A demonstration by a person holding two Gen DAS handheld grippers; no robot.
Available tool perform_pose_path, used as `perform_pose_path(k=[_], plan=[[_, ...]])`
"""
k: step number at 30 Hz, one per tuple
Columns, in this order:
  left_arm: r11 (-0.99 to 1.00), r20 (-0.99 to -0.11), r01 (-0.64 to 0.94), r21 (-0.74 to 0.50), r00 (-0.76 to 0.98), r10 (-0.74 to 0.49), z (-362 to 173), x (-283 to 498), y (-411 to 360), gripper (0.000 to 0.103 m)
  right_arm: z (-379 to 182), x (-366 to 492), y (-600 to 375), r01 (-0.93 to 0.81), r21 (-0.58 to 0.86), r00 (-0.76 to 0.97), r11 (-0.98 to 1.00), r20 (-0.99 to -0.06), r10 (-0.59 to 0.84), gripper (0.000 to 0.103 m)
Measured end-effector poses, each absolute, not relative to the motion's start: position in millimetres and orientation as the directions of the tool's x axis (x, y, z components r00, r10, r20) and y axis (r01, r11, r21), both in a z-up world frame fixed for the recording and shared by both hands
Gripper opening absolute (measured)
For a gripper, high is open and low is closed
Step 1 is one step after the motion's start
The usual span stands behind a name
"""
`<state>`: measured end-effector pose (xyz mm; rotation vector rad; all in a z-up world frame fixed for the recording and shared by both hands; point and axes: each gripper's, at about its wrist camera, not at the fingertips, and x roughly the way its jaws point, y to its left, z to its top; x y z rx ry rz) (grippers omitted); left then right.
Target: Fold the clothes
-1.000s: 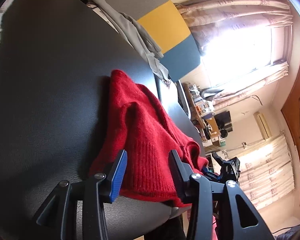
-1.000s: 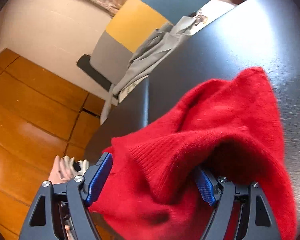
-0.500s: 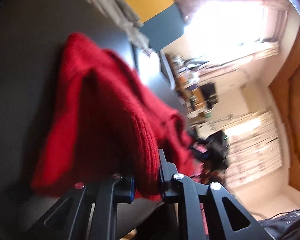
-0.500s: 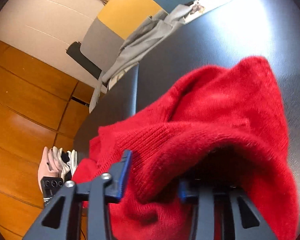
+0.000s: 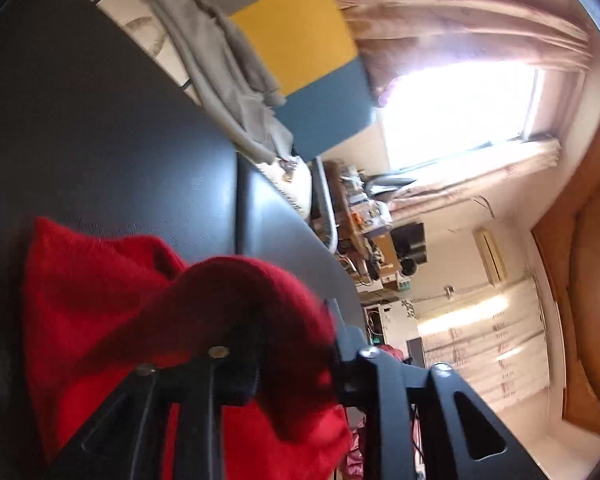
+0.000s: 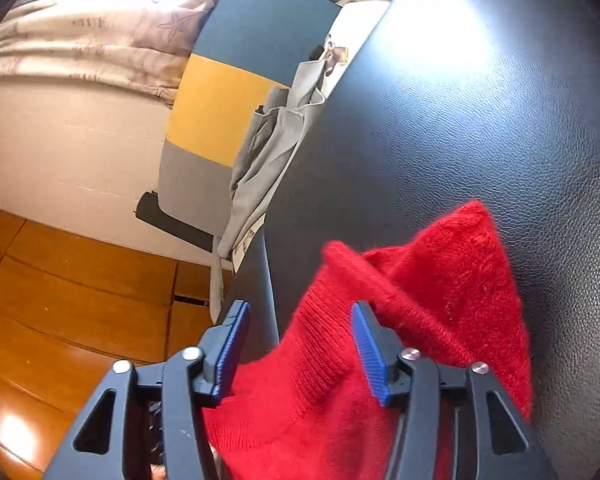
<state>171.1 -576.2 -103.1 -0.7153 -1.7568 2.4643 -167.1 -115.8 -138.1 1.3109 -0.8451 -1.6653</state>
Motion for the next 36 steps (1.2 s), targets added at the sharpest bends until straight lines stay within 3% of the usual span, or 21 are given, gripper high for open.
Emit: perform_pose_path(k=[2, 6, 9, 11, 21, 26, 29, 32, 34, 36], plan=[[-0.346, -0.388, 0.285, -0.894, -0.879, 0.278, -109.8, 166.8, -583.0, 0.032, -131.6, -166.0, -109.2, 0.228, 0.887, -0.097, -0.401, -0.389, -0.916, 0.059], [-0.380, -0.376, 0.284, -0.880, -0.907, 0.191, -102.8, 197.4, -601.2, 0.038, -108.1, -150.5, -86.7, 0.346, 0.855, -0.080, -0.386, -0.383, -0.920, 0.074], [-0.437, -0.413, 0.325, -0.839, -0.902, 0.122, -94.9, 222.6, -613.3, 0.043, -98.1, -129.7, -70.9, 0.439, 0.789, -0.074, -0.430, -0.445, -0.893, 0.077], [-0.529, -0.495, 0.394, -0.752, -0.867, 0.058, -89.6, 234.2, -615.1, 0.049, -96.3, -116.5, -63.6, 0.485, 0.739, -0.081, -0.468, -0.495, -0.865, 0.078], [-0.805, -0.745, 0.362, -0.470, -0.652, 0.142, -117.7, 204.8, -579.5, 0.052, -117.8, -111.1, -70.1, 0.430, 0.747, -0.077, -0.507, -0.529, -0.845, 0.083], [-0.829, -0.766, 0.332, -0.450, -0.621, 0.167, -125.1, 192.9, -573.3, 0.052, -105.5, -112.1, -79.5, 0.491, 0.688, -0.076, -0.535, -0.578, -0.813, 0.086], [-0.809, -0.763, 0.347, -0.474, -0.621, 0.181, -126.0, 193.6, -577.3, 0.047, -94.4, -117.5, -86.3, 0.548, 0.614, -0.092, -0.568, -0.630, -0.771, 0.092], [-0.788, -0.760, 0.361, -0.498, -0.620, 0.196, -126.9, 194.4, -581.2, 0.036, -86.0, -125.2, -99.4, 0.620, 0.492, -0.126, -0.610, -0.706, -0.697, 0.092], [-0.774, -0.757, 0.371, -0.513, -0.620, 0.205, -127.5, 194.9, -583.8, 0.022, -85.8, -128.7, -111.5, 0.664, 0.421, -0.135, -0.618, -0.745, -0.653, 0.085], [-0.759, -0.755, 0.380, -0.528, -0.620, 0.215, -128.1, 195.4, -586.4, 0.016, -88.6, -133.3, -122.6, 0.697, 0.359, -0.145, -0.621, -0.778, -0.612, 0.072]])
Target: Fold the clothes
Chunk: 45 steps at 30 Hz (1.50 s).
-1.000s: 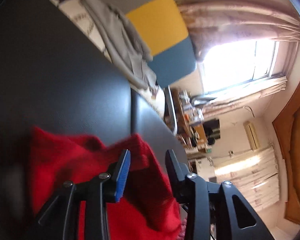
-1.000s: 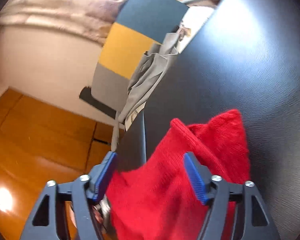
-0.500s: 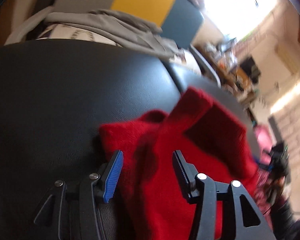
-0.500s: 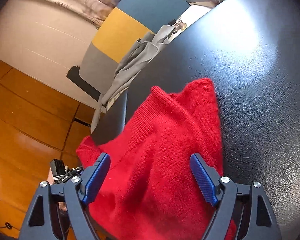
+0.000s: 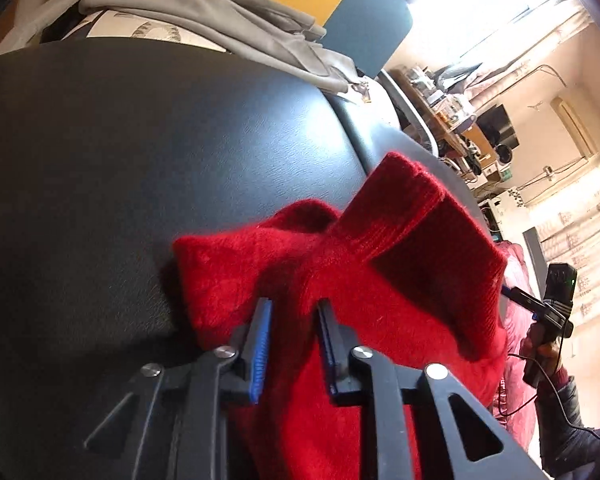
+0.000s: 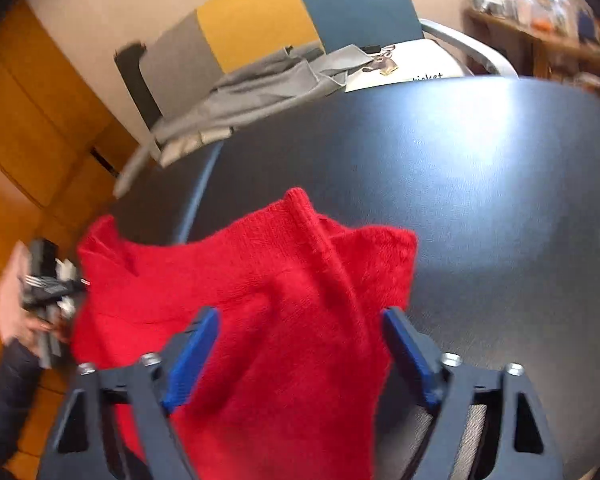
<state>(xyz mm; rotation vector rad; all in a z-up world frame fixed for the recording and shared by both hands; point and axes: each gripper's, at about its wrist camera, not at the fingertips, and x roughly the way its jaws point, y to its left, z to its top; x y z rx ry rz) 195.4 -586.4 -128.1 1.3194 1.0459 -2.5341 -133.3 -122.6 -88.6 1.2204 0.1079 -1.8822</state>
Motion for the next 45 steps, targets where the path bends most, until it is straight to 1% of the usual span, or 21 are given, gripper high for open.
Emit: perform_pose_path(k=[1, 5, 6, 7, 8, 9, 10, 14, 22, 24, 26, 28, 30, 32, 36, 39, 41, 42, 43, 44, 45], plan=[[-0.752, -0.753, 0.385, -0.536, -0.620, 0.220, -128.4, 195.7, -587.7, 0.012, -92.1, -136.9, -127.4, 0.703, 0.347, -0.137, -0.621, -0.791, -0.597, 0.067], [-0.738, -0.751, 0.402, -0.542, -0.625, 0.211, -127.4, 195.8, -587.2, 0.006, -109.0, -151.4, -144.4, 0.710, 0.284, -0.132, -0.645, -0.845, -0.518, 0.066], [-0.738, -0.750, 0.404, -0.541, -0.629, 0.205, -125.7, 196.7, -585.7, 0.006, -113.3, -153.8, -148.2, 0.713, 0.262, -0.131, -0.650, -0.861, -0.491, 0.058], [-0.736, -0.747, 0.406, -0.542, -0.634, 0.200, -123.9, 198.1, -584.4, 0.005, -114.4, -153.8, -150.6, 0.721, 0.244, -0.133, -0.649, -0.871, -0.474, 0.040], [-0.724, -0.733, 0.403, -0.560, -0.649, 0.205, -120.5, 203.3, -584.2, 0.005, -114.1, -153.1, -152.3, 0.729, 0.226, -0.136, -0.646, -0.877, -0.461, 0.031], [-0.712, -0.718, 0.400, -0.577, -0.663, 0.210, -117.1, 208.5, -584.0, 0.005, -110.0, -151.3, -151.4, 0.738, 0.216, -0.140, -0.639, -0.878, -0.458, 0.013], [-0.699, -0.702, 0.395, -0.596, -0.679, 0.215, -113.4, 214.3, -583.6, 0.005, -104.0, -148.9, -149.2, 0.747, 0.208, -0.146, -0.631, -0.875, -0.461, 0.011], [-0.627, -0.589, 0.339, -0.702, -0.771, 0.243, -87.9, 257.4, -575.4, 0.005, -77.6, -140.7, -132.7, 0.763, 0.189, -0.186, -0.619, -0.852, -0.489, 0.010], [-0.605, -0.638, 0.433, -0.668, -0.752, 0.167, -106.8, 303.7, -573.0, 0.006, -115.5, -154.3, -115.0, 0.670, 0.221, -0.194, -0.709, -0.869, -0.455, 0.011], [-0.600, -0.642, 0.450, -0.662, -0.754, 0.142, -112.3, 307.5, -575.5, 0.016, -116.8, -154.6, -112.0, 0.660, 0.242, -0.197, -0.712, -0.858, -0.474, 0.012], [-0.572, -0.590, 0.419, -0.705, -0.794, 0.147, -114.0, 306.9, -582.9, 0.022, -117.5, -155.4, -109.5, 0.651, 0.258, -0.197, -0.714, -0.851, -0.487, 0.013], [-0.566, -0.547, 0.369, -0.737, -0.818, 0.178, -110.8, 296.0, -590.5, 0.027, -117.6, -156.4, -107.5, 0.644, 0.272, -0.194, -0.715, -0.846, -0.497, 0.019], [-0.581, -0.551, 0.353, -0.734, -0.809, 0.205, -109.6, 275.9, -597.9, 0.035, -116.3, -159.7, -101.1, 0.634, 0.308, -0.181, -0.709, -0.833, -0.523, 0.026], [-0.613, -0.592, 0.359, -0.704, -0.773, 0.227, -112.6, 253.0, -603.4, 0.035, -111.8, -162.4, -98.4, 0.633, 0.324, -0.184, -0.703, -0.819, -0.544, 0.029], [-0.682, -0.659, 0.336, -0.649, -0.696, 0.284, -119.7, 219.8, -596.7, 0.036, -105.6, -167.7, -105.5, 0.659, 0.340, -0.165, -0.671, -0.805, -0.570, 0.053], [-0.756, -0.732, 0.331, -0.565, -0.624, 0.273, -125.2, 197.2, -585.9, 0.036, -107.5, -170.3, -120.3, 0.685, 0.308, -0.159, -0.660, -0.822, -0.547, 0.055], [-0.772, -0.753, 0.342, -0.536, -0.607, 0.254, -126.5, 196.3, -582.7, 0.032, -110.5, -172.6, -129.8, 0.708, 0.255, -0.168, -0.658, -0.845, -0.508, 0.055], [-0.780, -0.764, 0.347, -0.521, -0.598, 0.244, -127.1, 195.9, -581.1, 0.023, -111.7, -172.6, -136.2, 0.723, 0.219, -0.175, -0.655, -0.859, -0.481, 0.046], [-0.787, -0.773, 0.353, -0.506, -0.590, 0.233, -127.4, 195.6, -579.6, 0.017, -112.8, -172.0, -143.3, 0.738, 0.180, -0.184, -0.650, -0.873, -0.451, 0.023], [-0.791, -0.776, 0.362, -0.493, -0.595, 0.210, -124.5, 197.0, -578.7, 0.007, -112.0, -170.6, -150.4, 0.758, 0.140, -0.194, -0.637, -0.884, -0.426, 0.016], [-0.790, -0.759, 0.357, -0.498, -0.620, 0.198, -119.1, 201.3, -577.1, 0.007, -109.3, -167.5, -154.0, 0.774, 0.109, -0.206, -0.623, -0.888, -0.411, 0.014]])
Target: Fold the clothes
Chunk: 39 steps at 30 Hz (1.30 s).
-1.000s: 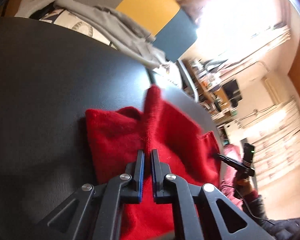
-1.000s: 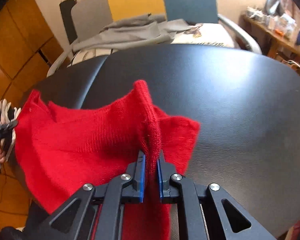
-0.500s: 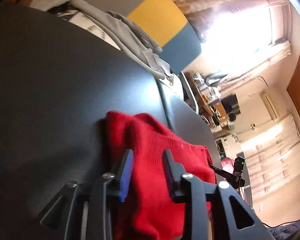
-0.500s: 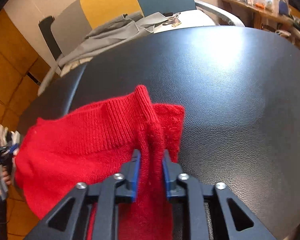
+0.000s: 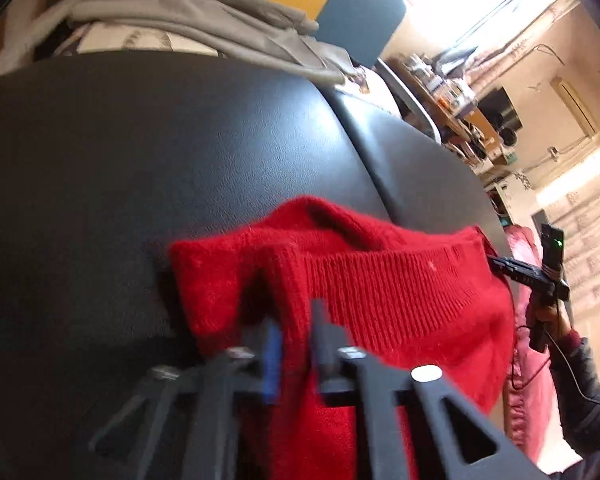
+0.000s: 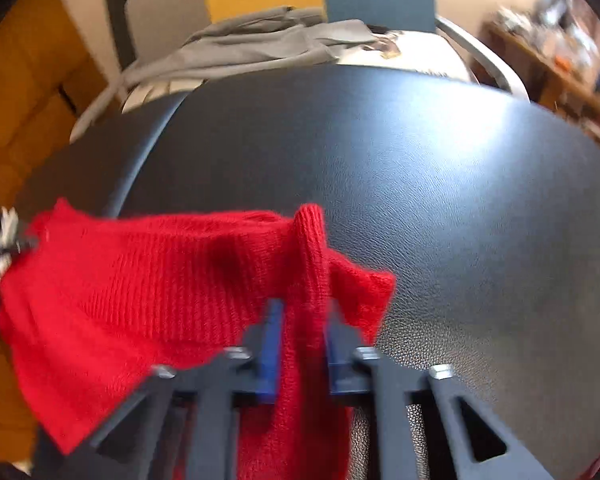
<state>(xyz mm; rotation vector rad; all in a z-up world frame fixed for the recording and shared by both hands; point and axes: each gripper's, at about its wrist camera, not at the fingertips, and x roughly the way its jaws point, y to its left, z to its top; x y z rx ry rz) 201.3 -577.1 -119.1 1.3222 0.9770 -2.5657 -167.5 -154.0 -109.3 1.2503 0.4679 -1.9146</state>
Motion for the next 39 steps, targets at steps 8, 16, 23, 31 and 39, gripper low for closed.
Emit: perform_pose_path(k=[8, 16, 23, 31, 39], plan=[[-0.770, -0.582, 0.326, -0.549, -0.810, 0.073, -65.8, 228.3, -585.4, 0.007, -71.1, -171.5, -151.7, 0.747, 0.020, -0.355, -0.665, -0.833, -0.424, 0.010], [-0.773, -0.767, 0.464, -0.432, -0.640, 0.045, -126.2, 186.9, -594.2, 0.009, -117.6, -185.2, -168.2, 0.689, 0.061, -0.316, -0.722, -0.871, -0.376, 0.011], [-0.665, -0.712, 0.560, -0.494, -0.700, -0.061, -114.4, 232.2, -608.0, 0.025, -91.4, -172.0, -156.1, 0.663, 0.063, -0.391, -0.746, -0.821, -0.417, 0.034], [-0.797, -0.633, 0.417, -0.437, -0.772, -0.057, -77.1, 263.7, -539.2, 0.030, -55.5, -82.6, -174.2, 0.786, -0.017, -0.431, -0.618, -0.732, -0.528, 0.063], [-0.791, -0.700, 0.437, -0.428, -0.714, -0.015, -121.6, 283.4, -487.7, 0.030, -117.8, -42.5, -150.0, 0.773, 0.081, -0.302, -0.630, -0.825, -0.477, 0.067]])
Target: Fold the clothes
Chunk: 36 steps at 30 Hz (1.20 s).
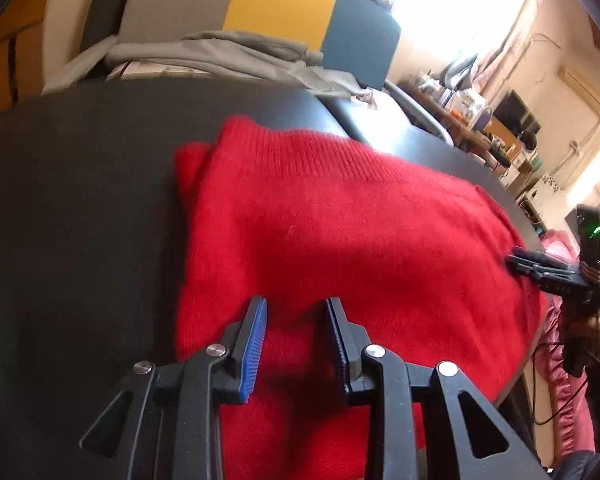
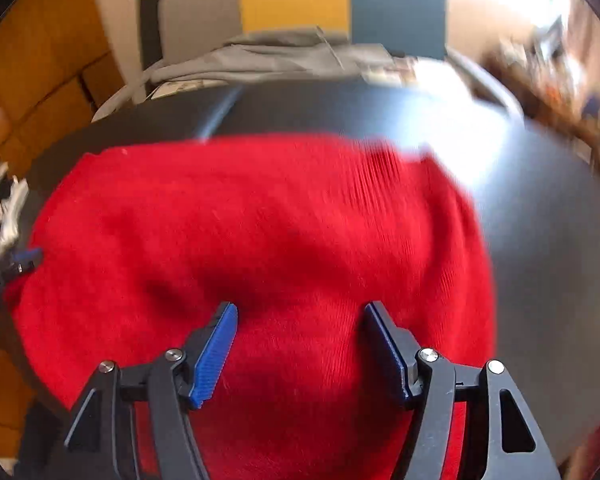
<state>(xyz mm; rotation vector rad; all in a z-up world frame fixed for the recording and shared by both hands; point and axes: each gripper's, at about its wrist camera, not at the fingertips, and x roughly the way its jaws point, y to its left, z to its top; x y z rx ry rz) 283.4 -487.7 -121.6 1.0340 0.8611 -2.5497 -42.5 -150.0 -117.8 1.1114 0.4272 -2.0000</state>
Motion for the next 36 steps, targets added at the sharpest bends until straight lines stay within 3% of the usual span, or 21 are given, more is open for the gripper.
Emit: perform_pose_path(k=[6, 10, 14, 16, 21, 26, 32, 36], plan=[[-0.758, -0.705, 0.481, -0.441, -0.708, -0.039, -134.4, 309.0, -466.1, 0.027, -132.4, -21.9, -114.3, 0.794, 0.088, -0.354, -0.601, -0.737, -0.576, 0.068], [-0.768, -0.725, 0.501, -0.399, -0.685, -0.071, -128.2, 311.2, -459.7, 0.027, -129.2, -18.1, -111.0, 0.798, 0.131, -0.321, -0.589, -0.735, -0.598, 0.070], [-0.788, -0.745, 0.521, -0.329, -0.656, -0.122, -117.3, 314.9, -451.5, 0.028, -113.7, -27.8, -79.1, 0.744, 0.325, -0.214, -0.583, -0.711, -0.670, 0.070], [-0.812, -0.745, 0.521, -0.264, -0.644, -0.171, -104.0, 314.4, -444.8, 0.030, -111.4, -28.7, -54.8, 0.713, 0.347, -0.226, -0.610, -0.709, -0.668, 0.070], [-0.839, -0.706, 0.471, -0.271, -0.690, -0.160, -84.8, 299.8, -435.1, 0.033, -102.6, -14.6, -12.0, 0.705, 0.354, -0.221, -0.614, -0.714, -0.664, 0.071], [-0.827, -0.723, 0.480, -0.291, -0.677, -0.138, -95.4, 277.2, -436.6, 0.034, -113.4, -6.8, -20.1, 0.732, 0.322, -0.198, -0.600, -0.743, -0.640, 0.078], [-0.752, -0.711, 0.541, -0.378, -0.689, -0.139, -129.8, 307.0, -459.9, 0.036, -147.9, -5.7, -5.3, 0.742, 0.233, -0.241, -0.629, -0.782, -0.574, 0.074], [-0.773, -0.723, 0.548, -0.320, -0.669, -0.174, -126.4, 300.3, -453.7, 0.037, -147.1, -6.6, -5.7, 0.749, 0.211, -0.244, -0.628, -0.793, -0.557, 0.074]])
